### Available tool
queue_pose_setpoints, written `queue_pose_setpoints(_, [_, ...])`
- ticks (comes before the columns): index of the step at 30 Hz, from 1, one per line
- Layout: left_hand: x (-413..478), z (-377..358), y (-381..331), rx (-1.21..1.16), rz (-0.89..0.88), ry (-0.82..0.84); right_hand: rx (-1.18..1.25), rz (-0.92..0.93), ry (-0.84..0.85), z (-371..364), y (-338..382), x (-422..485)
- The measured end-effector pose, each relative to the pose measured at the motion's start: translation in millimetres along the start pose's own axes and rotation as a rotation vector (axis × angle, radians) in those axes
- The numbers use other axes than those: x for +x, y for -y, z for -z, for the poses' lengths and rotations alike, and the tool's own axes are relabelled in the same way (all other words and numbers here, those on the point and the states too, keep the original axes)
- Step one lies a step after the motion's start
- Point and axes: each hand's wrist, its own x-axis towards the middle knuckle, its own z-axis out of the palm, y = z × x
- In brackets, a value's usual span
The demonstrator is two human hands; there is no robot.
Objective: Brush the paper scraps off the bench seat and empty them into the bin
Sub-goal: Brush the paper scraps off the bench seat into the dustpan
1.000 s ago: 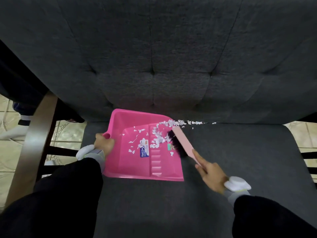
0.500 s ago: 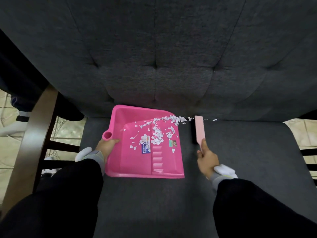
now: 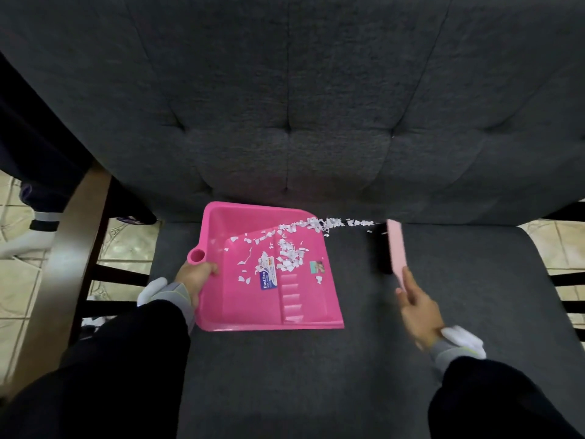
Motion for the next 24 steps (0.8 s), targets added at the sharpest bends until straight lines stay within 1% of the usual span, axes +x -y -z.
queue_pose_setpoints(2, [0.3, 9.6, -0.6, -0.011, 0.011, -0.016, 0.008, -0.098, -0.082, 12.9, -0.2, 9.7])
queue_pose_setpoints(5, [7.5, 24.6, -0.6, -0.013, 0.047, -0.033, 0.018, -0.231, -0.148, 28.4, -1.3, 34.6])
queue_pose_setpoints(8, [18.0, 29.1, 0.7, -0.033, 0.050, -0.058, -0.027, -0.281, -0.123, 34.6, 2.2, 54.4])
queue_pose_setpoints(10, [21.4, 27.8, -2.4, -0.038, 0.043, -0.074, -0.071, -0.260, -0.107, 28.5, 11.9, 66.3])
queue_pose_setpoints(12, [24.2, 26.0, -7.0, -0.048, 0.046, -0.080, -0.050, -0.242, -0.100, 17.7, 29.8, 71.3])
queue_pose_setpoints(16, [27.5, 23.9, -18.4, -0.028, 0.078, -0.086, -0.133, -0.267, -0.030, -18.5, 50.3, 74.5])
queue_pose_setpoints(21, [23.3, 19.3, -21.8, -0.052, 0.068, -0.099, -0.144, -0.091, 0.044, -59.0, 74.6, 34.7])
queue_pose_setpoints(24, [22.4, 18.5, -21.7, -0.052, 0.073, -0.082, -0.187, 0.014, 0.129, -63.3, 77.7, 16.4])
